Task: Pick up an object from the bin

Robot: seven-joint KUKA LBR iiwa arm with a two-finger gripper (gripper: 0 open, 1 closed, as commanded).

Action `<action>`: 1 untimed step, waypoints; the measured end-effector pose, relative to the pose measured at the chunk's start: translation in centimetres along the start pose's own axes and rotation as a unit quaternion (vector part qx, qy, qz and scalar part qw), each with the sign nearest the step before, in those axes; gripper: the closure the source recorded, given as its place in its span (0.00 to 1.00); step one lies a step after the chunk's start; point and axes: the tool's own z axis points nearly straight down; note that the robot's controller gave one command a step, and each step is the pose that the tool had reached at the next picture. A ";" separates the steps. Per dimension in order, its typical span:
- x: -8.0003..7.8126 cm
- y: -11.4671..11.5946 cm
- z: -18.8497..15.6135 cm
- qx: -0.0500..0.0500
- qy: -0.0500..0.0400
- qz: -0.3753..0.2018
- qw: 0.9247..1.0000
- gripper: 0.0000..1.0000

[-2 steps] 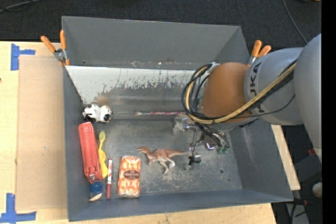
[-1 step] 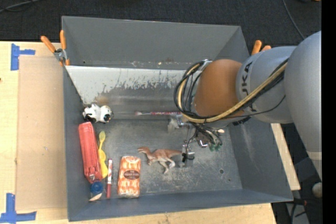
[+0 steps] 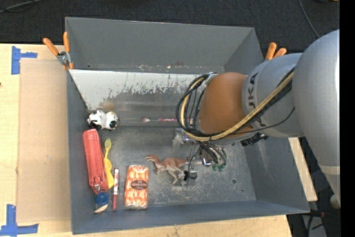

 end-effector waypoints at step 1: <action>7.0 2.7 0.0 0.000 0.001 0.003 1.000 1.00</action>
Offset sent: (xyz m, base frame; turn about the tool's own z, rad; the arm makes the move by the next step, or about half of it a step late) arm 0.0000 0.0000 0.0000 0.0000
